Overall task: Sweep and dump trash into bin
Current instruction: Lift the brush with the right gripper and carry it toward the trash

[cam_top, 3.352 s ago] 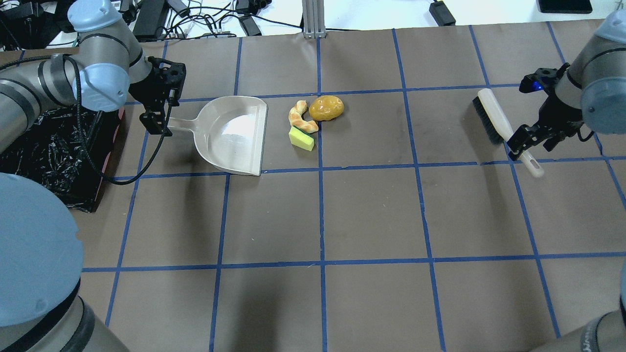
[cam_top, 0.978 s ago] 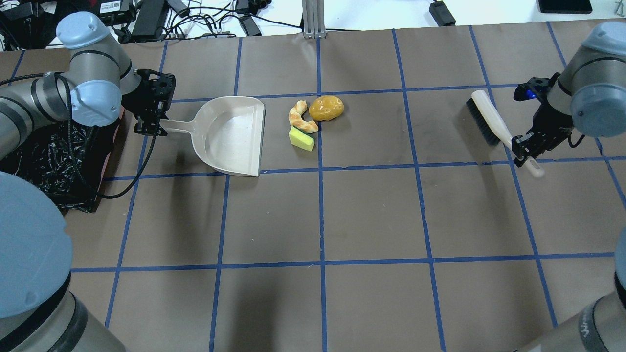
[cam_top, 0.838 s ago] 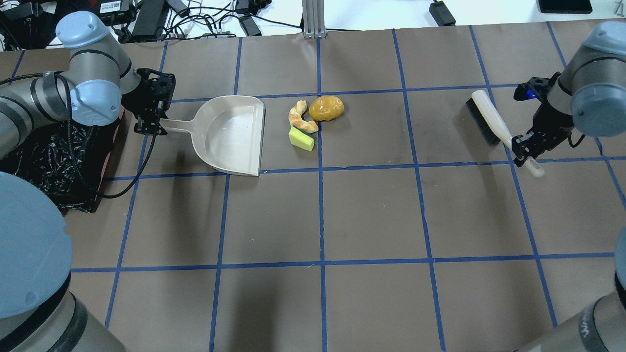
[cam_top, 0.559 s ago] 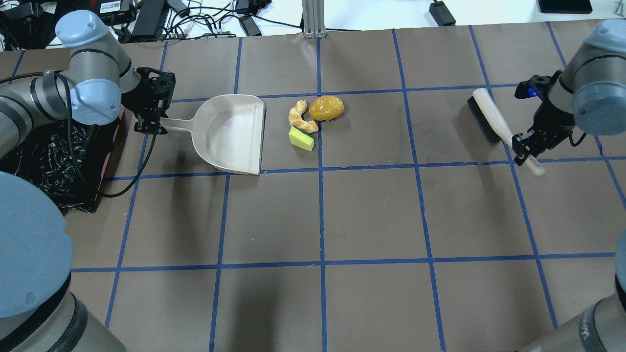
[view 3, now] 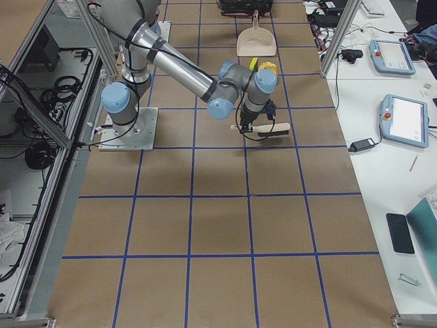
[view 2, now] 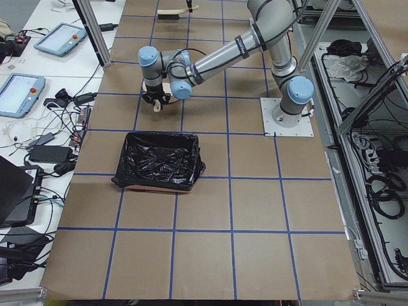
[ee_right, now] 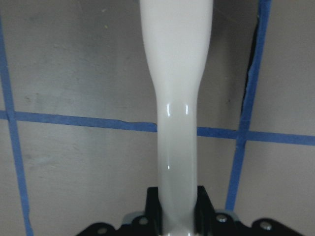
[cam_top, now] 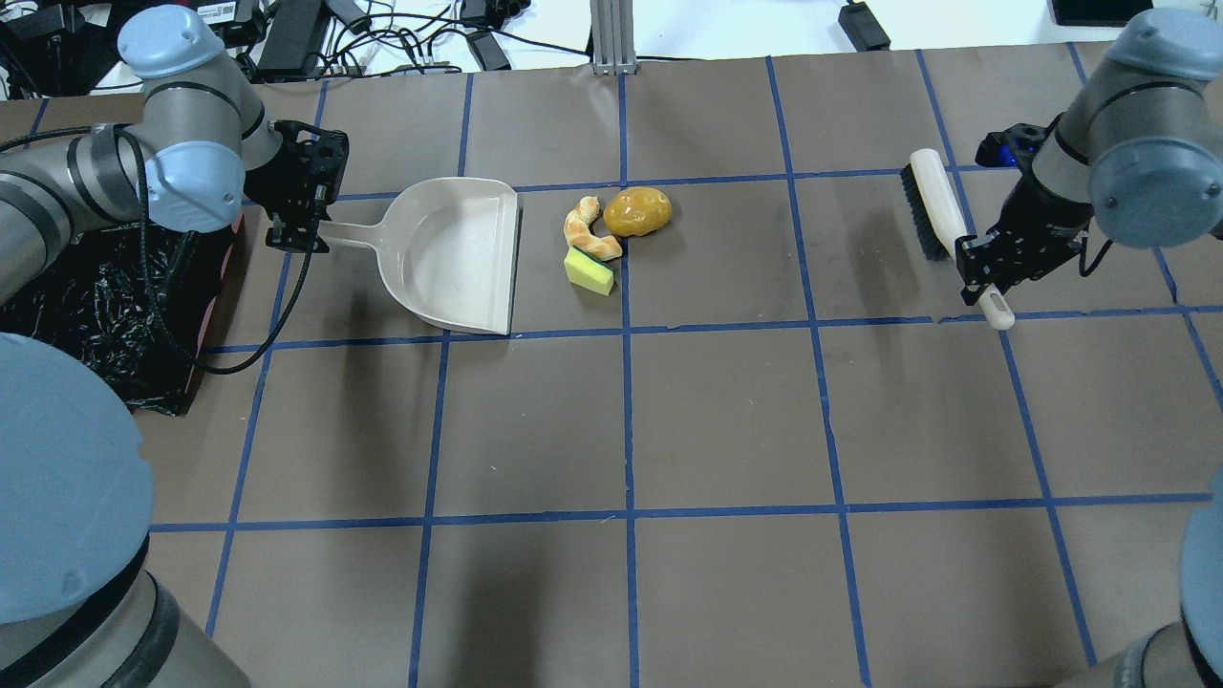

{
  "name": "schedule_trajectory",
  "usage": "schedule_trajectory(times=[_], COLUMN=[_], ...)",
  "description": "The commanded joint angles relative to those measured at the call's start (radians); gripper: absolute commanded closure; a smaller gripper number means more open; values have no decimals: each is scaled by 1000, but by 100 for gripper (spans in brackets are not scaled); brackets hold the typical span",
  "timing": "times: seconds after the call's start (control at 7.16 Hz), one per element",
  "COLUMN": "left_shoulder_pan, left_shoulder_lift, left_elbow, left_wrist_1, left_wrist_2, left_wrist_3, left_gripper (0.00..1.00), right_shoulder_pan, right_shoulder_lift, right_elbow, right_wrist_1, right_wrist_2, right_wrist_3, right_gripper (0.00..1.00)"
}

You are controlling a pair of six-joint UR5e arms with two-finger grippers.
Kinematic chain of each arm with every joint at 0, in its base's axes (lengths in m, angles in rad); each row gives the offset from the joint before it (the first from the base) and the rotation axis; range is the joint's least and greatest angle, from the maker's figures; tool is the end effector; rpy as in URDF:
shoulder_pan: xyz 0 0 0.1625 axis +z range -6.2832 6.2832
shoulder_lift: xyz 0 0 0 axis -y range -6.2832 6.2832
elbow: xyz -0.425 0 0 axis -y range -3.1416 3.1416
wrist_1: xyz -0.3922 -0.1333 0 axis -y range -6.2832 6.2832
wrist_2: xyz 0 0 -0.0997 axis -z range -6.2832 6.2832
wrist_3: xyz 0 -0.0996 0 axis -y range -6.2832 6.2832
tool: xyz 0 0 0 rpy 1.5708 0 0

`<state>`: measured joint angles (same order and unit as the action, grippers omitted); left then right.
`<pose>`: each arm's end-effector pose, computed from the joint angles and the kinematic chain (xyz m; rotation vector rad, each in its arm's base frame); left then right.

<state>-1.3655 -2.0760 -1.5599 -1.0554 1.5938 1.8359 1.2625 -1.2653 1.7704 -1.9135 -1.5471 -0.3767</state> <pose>0.0048 -0.6657 0.2509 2.2647 2.1337 0.0133 -0.0386 -0.5684 0.2637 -0.1016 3.0551 0.2221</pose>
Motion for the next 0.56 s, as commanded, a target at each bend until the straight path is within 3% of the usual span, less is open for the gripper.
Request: schedule_trajectory(times=[0.0,0.42], left_shoulder_pan=[-38,-44], left_shoulder_lift=[-10,-13], left_elbow=[18,23], left_wrist_1=[-15,-17], left_wrist_2=[67,66], left_wrist_3=[-41,-62], left_gripper=[100,100], right_shoulder_pan=[133,325], right_shoulder_lift=[7,59], right_elbow=[-49,-98], right_wrist_1=[2,-10], right_wrist_2=[7,93], right_wrist_3=[163,401], right_gripper=[100,100])
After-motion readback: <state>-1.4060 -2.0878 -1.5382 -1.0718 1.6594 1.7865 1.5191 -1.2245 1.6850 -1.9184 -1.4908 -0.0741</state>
